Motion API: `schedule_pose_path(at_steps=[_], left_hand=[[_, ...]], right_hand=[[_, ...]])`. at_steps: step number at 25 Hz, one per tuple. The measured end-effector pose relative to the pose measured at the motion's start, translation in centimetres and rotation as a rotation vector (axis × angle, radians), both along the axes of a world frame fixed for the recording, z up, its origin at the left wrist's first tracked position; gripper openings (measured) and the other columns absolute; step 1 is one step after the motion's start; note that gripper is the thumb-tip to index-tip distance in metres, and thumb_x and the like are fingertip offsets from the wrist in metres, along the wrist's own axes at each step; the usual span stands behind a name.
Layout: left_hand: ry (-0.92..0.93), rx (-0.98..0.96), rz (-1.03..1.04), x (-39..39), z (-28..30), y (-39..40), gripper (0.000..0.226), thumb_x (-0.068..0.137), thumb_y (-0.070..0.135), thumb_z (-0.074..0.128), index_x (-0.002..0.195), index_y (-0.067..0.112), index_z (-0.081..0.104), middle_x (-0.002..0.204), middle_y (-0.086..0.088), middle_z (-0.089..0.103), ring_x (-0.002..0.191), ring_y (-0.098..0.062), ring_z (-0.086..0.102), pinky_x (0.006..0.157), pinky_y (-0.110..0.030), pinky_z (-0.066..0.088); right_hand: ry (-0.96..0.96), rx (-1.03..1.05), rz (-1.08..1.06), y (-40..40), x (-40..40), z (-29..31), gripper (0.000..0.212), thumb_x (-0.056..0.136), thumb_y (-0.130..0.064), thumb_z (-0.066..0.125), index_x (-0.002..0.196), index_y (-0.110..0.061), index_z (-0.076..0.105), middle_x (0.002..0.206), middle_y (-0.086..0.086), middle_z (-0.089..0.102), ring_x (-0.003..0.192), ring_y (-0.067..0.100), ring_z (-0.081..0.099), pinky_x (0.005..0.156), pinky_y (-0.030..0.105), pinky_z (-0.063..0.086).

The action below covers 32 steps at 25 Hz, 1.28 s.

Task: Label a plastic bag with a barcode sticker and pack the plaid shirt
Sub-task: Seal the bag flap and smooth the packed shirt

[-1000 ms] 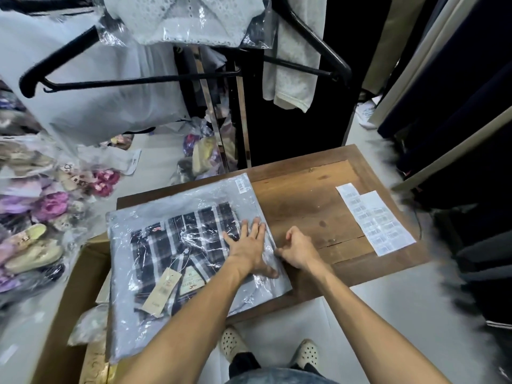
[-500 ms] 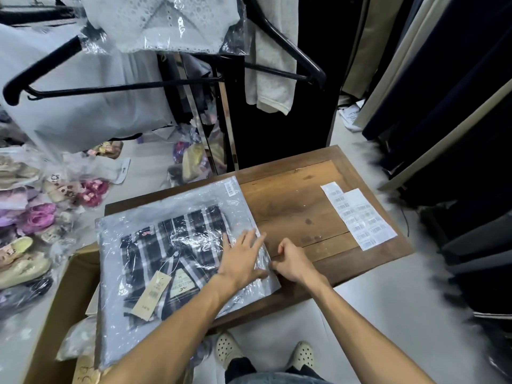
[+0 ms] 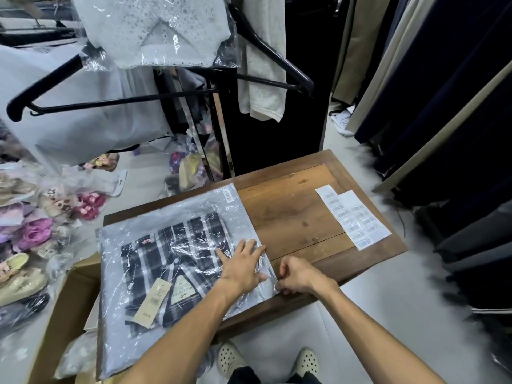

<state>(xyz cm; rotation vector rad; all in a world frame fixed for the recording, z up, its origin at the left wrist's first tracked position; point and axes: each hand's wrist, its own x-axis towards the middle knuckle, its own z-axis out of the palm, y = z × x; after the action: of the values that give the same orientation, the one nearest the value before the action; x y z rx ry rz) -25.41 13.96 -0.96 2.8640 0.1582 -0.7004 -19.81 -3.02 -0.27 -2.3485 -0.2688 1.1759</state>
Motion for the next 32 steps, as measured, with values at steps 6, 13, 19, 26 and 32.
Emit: schedule_pose_path(at_steps=[6,13,19,26,32], left_hand=[[-0.158,-0.254,0.132,0.4,0.7,2.7,0.068,0.095,0.035,0.068,0.155,0.031,0.037,0.169,-0.006,0.015,0.156,-0.030,0.011,0.119,-0.070,0.019],[-0.153,-0.006,0.153,2.7,1.2,10.2,0.063,0.096,0.012,0.063,0.149,0.037,0.043,0.162,-0.003,0.031,0.147,-0.029,0.029,0.115,-0.057,0.031],[-0.080,0.004,0.031,3.5,0.3,14.1,0.063,0.099,0.014,0.058,0.152,0.042,0.038,0.167,0.006,0.025,0.157,-0.024,0.015,0.119,-0.067,0.020],[-0.057,-0.016,0.021,4.5,0.8,15.6,0.052,0.105,0.034,0.048,0.154,0.040,0.034,0.166,0.010,0.027,0.152,-0.023,0.022,0.115,-0.067,0.028],[-0.046,-0.042,0.174,4.1,1.1,15.5,0.053,0.103,0.037,0.049,0.154,0.034,0.035,0.163,0.008,0.029,0.147,-0.029,0.025,0.106,-0.064,0.035]], right_hand=[[-0.257,-0.230,0.239,2.4,-0.8,2.1,0.021,0.085,-0.026,0.072,0.104,-0.019,0.065,0.115,0.009,0.069,0.109,0.031,0.067,0.088,0.035,0.053],[-0.375,0.031,0.358,10.5,-3.0,3.0,0.033,0.097,-0.031,0.063,0.126,-0.015,0.064,0.131,0.011,0.056,0.123,0.034,0.052,0.103,0.043,0.045],[-0.558,-0.112,0.407,16.7,-7.5,0.9,0.054,0.104,-0.052,0.040,0.138,-0.014,0.058,0.150,0.009,0.047,0.137,0.032,0.041,0.113,0.049,0.035],[-0.673,-0.263,0.370,17.4,-7.2,0.6,0.058,0.108,-0.051,0.023,0.146,-0.016,0.047,0.145,0.006,0.050,0.135,0.030,0.044,0.116,0.057,0.027],[-0.676,-0.335,0.376,16.5,-4.0,0.5,0.061,0.108,-0.052,0.017,0.147,-0.018,0.048,0.152,0.004,0.047,0.151,0.035,0.023,0.118,0.066,0.015]])
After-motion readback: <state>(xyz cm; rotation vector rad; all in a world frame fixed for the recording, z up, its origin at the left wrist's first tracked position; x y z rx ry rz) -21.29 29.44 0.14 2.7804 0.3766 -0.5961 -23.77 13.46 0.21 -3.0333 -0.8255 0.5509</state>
